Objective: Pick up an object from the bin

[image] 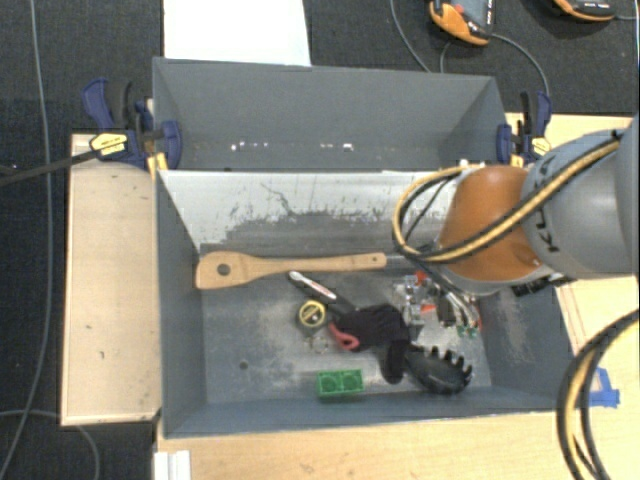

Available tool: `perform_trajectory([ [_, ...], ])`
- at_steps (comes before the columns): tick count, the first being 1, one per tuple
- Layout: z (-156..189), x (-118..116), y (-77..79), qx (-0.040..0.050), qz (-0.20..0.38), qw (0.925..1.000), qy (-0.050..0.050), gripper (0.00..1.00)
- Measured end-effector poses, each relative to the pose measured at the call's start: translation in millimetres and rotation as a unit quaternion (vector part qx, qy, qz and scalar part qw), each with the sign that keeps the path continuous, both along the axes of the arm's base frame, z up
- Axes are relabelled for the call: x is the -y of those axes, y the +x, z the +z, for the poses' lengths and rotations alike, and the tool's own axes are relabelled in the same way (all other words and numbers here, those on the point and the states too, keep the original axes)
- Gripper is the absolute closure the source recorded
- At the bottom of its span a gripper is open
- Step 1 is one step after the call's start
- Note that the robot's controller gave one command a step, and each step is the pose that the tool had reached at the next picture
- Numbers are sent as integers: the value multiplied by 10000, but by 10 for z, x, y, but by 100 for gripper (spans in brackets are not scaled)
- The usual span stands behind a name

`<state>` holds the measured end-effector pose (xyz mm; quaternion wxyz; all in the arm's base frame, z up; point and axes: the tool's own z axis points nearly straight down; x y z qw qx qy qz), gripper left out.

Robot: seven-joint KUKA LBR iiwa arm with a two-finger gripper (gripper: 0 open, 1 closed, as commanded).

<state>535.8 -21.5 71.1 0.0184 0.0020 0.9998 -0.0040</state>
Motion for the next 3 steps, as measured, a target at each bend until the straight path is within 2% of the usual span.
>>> perform_trajectory([
  [1, 5, -615, 49, 53, -948, 9955, 35, 100],
  [2, 7, -752, -10, 42, -891, 9960, 43, 100],
  [3, 74, -710, -202, 55, -918, 9958, 49, 100],
])
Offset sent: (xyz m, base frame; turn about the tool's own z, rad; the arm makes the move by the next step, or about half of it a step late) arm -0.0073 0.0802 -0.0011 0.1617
